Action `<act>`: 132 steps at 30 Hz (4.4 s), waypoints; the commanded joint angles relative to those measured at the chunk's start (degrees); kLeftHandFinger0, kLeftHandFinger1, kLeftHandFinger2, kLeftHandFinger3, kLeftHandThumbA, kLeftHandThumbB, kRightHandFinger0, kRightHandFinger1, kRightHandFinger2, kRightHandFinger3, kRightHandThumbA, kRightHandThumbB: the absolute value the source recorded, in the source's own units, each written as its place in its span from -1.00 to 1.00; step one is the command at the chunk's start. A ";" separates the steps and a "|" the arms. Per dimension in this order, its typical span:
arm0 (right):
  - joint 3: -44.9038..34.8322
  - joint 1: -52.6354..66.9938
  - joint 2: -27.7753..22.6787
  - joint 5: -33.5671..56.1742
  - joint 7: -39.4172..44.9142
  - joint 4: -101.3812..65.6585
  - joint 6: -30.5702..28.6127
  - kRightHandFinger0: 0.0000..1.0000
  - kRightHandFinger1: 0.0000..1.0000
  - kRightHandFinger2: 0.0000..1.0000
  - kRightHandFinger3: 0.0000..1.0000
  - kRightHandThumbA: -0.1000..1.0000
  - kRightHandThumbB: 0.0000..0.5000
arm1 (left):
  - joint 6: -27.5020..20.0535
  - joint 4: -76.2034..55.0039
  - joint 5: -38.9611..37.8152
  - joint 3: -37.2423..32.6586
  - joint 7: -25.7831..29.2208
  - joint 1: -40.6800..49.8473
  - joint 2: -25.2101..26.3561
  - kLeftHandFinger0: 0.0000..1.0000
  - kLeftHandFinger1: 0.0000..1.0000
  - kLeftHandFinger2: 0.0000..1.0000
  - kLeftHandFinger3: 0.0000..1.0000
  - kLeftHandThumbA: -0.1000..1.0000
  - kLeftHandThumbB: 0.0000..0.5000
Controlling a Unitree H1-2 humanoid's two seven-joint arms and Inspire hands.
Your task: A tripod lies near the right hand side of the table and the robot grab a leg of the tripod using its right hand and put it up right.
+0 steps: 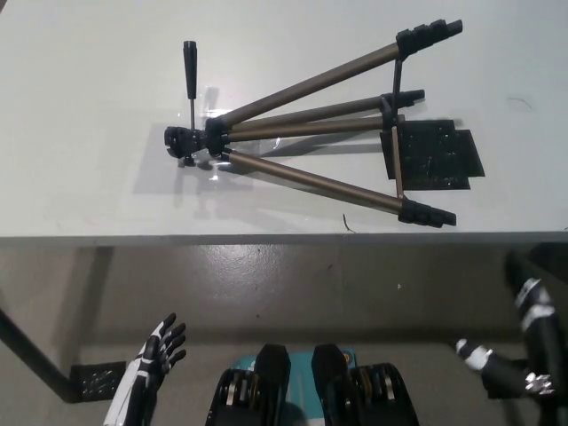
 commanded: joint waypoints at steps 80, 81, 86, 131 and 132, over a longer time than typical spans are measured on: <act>57.85 -80.24 -5.35 -50.85 -21.69 75.80 25.68 -1.00 -0.69 0.07 -0.63 -0.82 0.10 | -2.32 -2.53 1.23 -1.13 -2.78 -1.79 3.80 1.00 1.00 1.00 1.00 1.00 -0.03; 57.03 -80.10 -5.27 -50.13 -22.76 75.71 25.10 -1.00 -0.72 0.02 -0.60 -0.87 0.09 | -2.34 -2.57 1.30 -1.18 -2.80 -1.71 3.82 1.00 1.00 1.00 1.00 1.00 -0.05; 46.97 -78.89 -4.42 -41.07 -29.26 74.30 17.53 -1.00 -1.00 -0.26 -0.44 -1.00 -0.15 | -2.12 -2.49 1.12 -1.59 -2.99 -1.13 3.35 1.00 1.00 1.00 1.00 1.00 0.02; -8.44 -72.63 10.23 -13.28 -39.41 62.42 3.20 -1.00 -1.00 -0.20 0.04 -1.00 -0.79 | -3.41 -2.18 0.52 -3.53 -3.57 4.69 2.75 1.00 1.00 1.00 1.00 1.00 0.07; -8.30 -71.62 10.43 -12.71 -39.18 63.21 1.99 -1.00 -1.00 -0.20 0.05 -1.00 -0.82 | -3.75 -2.17 0.60 -3.47 -3.43 4.76 2.65 1.00 1.00 1.00 1.00 1.00 0.02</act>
